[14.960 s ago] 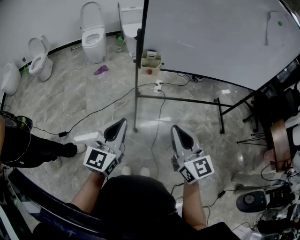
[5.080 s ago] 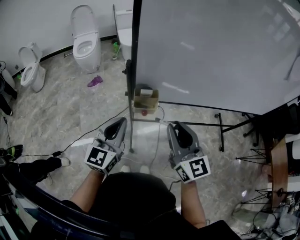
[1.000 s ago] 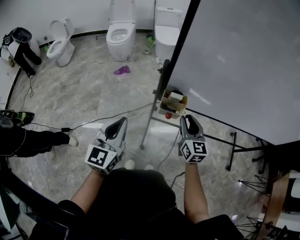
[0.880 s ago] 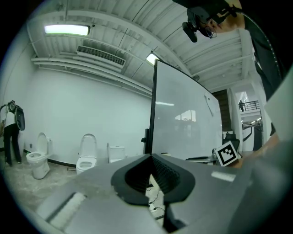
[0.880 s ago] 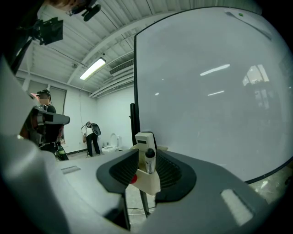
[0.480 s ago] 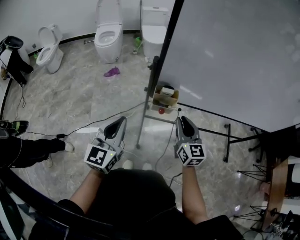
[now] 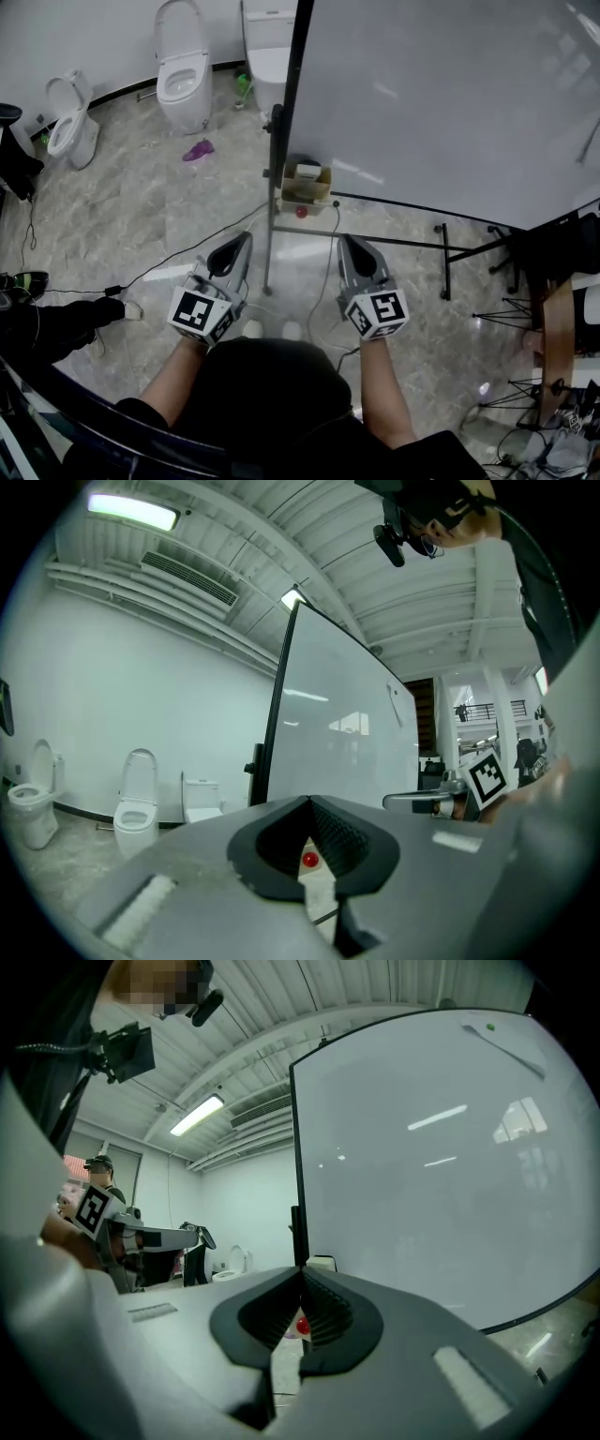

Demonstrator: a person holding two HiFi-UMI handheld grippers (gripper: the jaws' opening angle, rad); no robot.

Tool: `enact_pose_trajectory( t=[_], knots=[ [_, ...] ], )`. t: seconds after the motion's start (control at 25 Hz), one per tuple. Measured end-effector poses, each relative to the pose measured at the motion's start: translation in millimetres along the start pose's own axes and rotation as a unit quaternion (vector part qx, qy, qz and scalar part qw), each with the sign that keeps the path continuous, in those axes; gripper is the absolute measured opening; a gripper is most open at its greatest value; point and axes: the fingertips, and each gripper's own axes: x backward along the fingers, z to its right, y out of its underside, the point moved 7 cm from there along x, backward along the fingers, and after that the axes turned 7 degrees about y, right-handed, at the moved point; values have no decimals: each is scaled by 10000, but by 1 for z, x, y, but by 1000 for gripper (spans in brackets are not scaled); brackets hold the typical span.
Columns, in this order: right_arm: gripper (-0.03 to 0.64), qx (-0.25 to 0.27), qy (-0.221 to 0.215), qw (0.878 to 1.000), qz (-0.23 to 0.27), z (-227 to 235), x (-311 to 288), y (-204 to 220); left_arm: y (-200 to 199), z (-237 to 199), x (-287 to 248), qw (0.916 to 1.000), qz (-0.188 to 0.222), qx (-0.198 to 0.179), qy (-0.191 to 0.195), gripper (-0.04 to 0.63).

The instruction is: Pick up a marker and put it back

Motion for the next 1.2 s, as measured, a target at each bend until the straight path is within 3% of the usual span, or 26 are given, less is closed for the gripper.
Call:
enact_pose_trajectory(
  t=[0.2, 0.6, 1.2],
  knots=[
    [9, 45, 62, 9998, 160, -7, 19, -14, 1, 6, -7, 9996, -181, -35, 195, 5],
    [9, 84, 155, 9995, 246, -19, 43, -23, 2, 20, -19, 9979, 3, -78, 644, 5],
    [9, 24, 241, 9995, 218, -22, 53, -21, 6, 24, -11, 9983, -146, 50, 565, 5]
  ],
)
